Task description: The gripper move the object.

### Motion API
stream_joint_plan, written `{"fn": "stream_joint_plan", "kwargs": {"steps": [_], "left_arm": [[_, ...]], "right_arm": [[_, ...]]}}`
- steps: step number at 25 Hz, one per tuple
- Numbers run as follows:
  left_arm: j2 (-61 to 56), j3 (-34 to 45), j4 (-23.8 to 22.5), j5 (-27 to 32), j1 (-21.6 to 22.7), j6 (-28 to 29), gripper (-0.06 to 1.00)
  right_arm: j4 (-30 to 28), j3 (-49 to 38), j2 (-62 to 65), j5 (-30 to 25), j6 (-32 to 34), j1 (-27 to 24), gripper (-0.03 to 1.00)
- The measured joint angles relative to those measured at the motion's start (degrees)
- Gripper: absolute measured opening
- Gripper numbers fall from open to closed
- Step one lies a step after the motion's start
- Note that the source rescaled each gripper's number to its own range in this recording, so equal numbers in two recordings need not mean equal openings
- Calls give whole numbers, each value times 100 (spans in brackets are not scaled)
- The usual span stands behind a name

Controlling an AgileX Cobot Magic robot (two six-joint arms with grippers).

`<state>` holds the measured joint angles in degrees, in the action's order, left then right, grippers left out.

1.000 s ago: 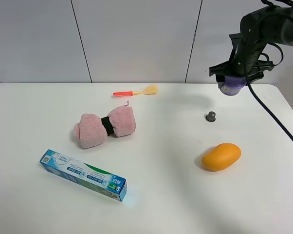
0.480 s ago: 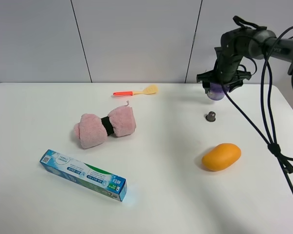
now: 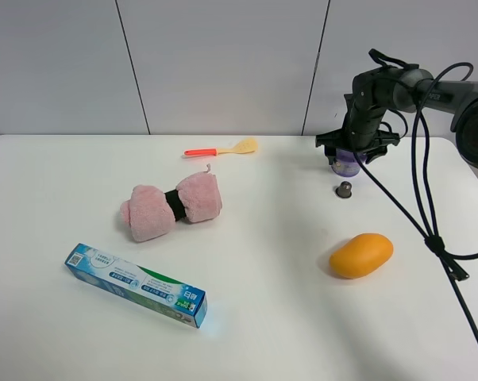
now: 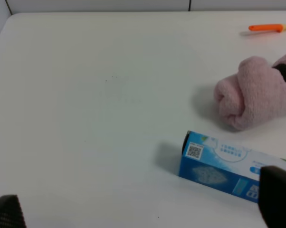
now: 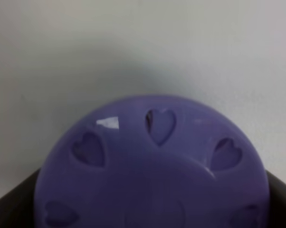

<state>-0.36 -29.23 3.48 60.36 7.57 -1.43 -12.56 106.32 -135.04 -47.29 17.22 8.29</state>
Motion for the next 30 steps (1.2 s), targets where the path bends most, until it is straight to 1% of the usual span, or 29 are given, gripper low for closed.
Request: {"fn": "stream_joint_plan", "kwargs": {"steps": [12,13,14,15,16,17,18,20,25,27,30], "left_arm": [[0,0,0,0,0,0,100],[0,0,0,0,0,0,100],[0,0,0,0,0,0,100],[0,0,0,0,0,0,100],[0,0,0,0,0,0,100],[0,0,0,0,0,0,100],[0,0,0,0,0,0,100],[0,0,0,0,0,0,100],[0,0,0,0,0,0,100],[0,0,0,0,0,0,100],[0,0,0,0,0,0,100]], "right_arm": [[0,0,-26,129,0,0,1],[0,0,-26,129,0,0,6],[-3,0,-26,129,0,0,26],[-6,0,-31,129,0,0,49],[-18,0,-31,129,0,0,70],[-31,0,-31,129,0,0,82],[-39,0,-31,129,0,0,89],[-49,0,-31,129,0,0,96],[-49,0,74,56,-11,0,100],[7,0,269,-181,-113,0,100],[116,0,735,-713,-365,24,100]]}}
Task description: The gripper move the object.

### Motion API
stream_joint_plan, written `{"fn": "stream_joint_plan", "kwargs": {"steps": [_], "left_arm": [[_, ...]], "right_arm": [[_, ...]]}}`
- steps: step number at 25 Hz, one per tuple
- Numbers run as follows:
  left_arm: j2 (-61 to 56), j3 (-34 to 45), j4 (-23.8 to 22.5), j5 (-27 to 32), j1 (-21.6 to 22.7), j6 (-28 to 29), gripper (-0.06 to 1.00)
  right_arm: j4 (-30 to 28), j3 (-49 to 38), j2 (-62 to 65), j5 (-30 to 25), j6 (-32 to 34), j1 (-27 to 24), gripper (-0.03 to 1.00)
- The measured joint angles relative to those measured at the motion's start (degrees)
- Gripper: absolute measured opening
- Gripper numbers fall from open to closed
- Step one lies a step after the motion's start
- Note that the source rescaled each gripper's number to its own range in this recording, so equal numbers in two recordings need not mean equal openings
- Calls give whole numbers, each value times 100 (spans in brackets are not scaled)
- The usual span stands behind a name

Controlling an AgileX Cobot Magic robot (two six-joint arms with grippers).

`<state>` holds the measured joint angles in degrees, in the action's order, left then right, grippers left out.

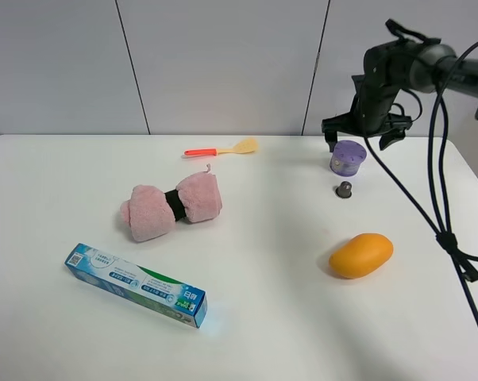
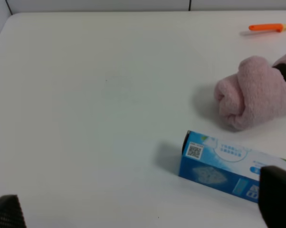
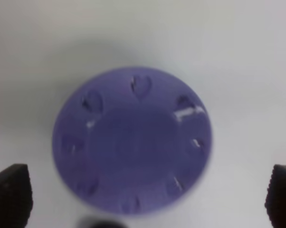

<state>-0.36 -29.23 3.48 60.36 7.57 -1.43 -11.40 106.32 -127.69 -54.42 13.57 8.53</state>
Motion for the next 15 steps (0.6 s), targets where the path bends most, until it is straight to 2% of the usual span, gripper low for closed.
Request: {"fn": "stream_joint_plan", "kwargs": {"steps": [2,7,11,15], "left_arm": [[0,0,0,0,0,0,100],[0,0,0,0,0,0,100],[0,0,4,0,0,0,100],[0,0,4,0,0,0,100]], "right_arm": [[158,0,371,-440,-261,32,100],[974,0,1314,-1395,-964,38,100],[1433,0,1967,-1471,-1094,89,100],[1484,0,2551,-1477,-1247,179,100]]}}
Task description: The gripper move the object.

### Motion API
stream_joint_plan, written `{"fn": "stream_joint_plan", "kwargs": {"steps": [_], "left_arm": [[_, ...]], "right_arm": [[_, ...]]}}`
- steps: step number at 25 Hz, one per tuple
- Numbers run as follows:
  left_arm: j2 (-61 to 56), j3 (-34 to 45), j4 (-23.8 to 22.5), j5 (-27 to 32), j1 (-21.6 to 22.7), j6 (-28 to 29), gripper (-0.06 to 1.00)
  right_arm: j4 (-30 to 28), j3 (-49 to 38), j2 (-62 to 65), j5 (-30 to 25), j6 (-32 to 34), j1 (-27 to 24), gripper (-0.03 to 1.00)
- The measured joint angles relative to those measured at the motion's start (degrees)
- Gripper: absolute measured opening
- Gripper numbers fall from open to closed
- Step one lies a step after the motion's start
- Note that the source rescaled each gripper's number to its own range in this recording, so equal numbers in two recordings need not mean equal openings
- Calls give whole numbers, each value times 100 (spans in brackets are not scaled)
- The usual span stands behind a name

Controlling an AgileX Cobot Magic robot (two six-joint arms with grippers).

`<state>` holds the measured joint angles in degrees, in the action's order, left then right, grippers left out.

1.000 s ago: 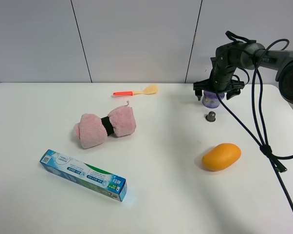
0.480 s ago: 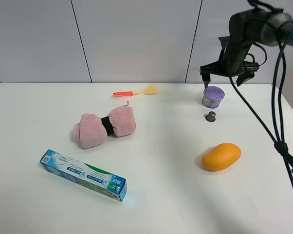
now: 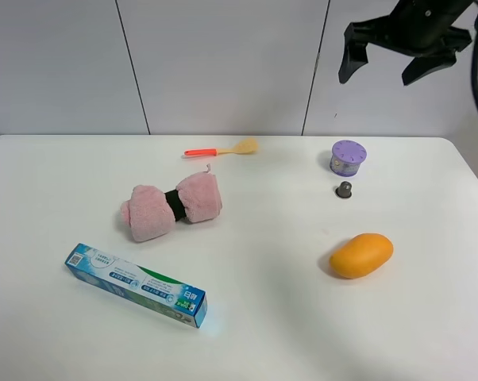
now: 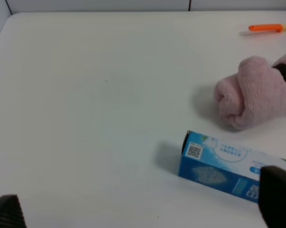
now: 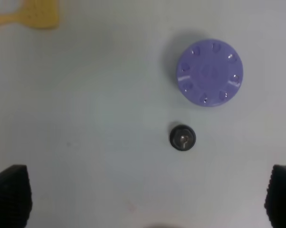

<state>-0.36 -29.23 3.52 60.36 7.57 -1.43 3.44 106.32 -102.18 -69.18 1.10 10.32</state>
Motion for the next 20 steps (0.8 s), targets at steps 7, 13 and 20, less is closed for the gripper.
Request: {"fn": "stream_joint_plan", "kwargs": {"steps": [7,13,20], "left_arm": [[0,0,0,0,0,0,100],[0,0,0,0,0,0,100],[0,0,-5,0,0,0,100]], "right_arm": [[-608,0,874,-28,-110,-53,100],[-730,-150,1678,-22,-158,-588,100],[-804,-1578,2924,-51,-163,-1100,100]]}}
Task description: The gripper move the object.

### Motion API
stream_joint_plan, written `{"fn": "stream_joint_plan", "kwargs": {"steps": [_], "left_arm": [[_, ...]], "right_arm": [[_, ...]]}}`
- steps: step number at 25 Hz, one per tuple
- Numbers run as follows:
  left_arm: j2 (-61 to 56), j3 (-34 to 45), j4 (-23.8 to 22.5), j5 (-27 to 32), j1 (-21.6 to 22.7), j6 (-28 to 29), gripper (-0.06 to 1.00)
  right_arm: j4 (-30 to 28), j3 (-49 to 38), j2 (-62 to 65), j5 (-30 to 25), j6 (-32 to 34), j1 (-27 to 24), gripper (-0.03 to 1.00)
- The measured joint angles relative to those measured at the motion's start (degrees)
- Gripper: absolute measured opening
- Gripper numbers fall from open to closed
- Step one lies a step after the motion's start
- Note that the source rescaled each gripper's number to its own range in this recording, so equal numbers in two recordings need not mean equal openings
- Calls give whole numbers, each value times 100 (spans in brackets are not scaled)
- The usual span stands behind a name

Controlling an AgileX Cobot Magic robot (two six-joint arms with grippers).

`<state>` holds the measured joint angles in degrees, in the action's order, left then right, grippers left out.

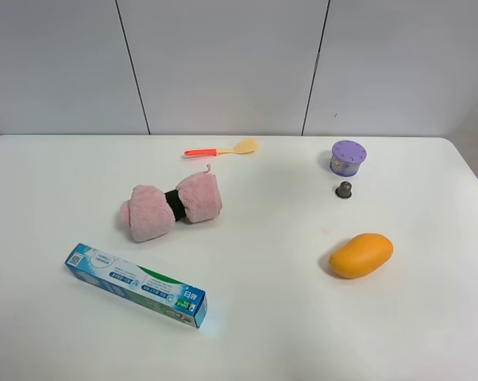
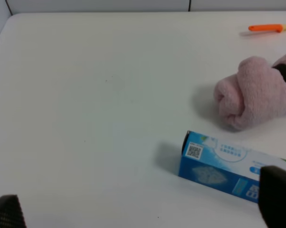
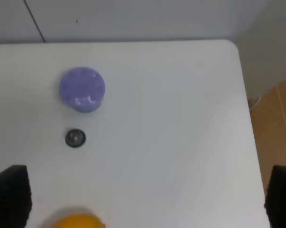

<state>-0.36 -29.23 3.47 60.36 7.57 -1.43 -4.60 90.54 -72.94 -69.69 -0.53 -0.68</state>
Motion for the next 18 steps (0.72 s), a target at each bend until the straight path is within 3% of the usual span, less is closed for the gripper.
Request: {"fn": "stream_joint_plan", "kwargs": {"steps": [11,18], "left_arm": [[0,0,0,0,0,2,100],[0,0,0,0,0,2,100]], "right_arm": [[45,-2893,2520,12,434,0,100],[45,-4785,4748,904,532,0,100]]}}
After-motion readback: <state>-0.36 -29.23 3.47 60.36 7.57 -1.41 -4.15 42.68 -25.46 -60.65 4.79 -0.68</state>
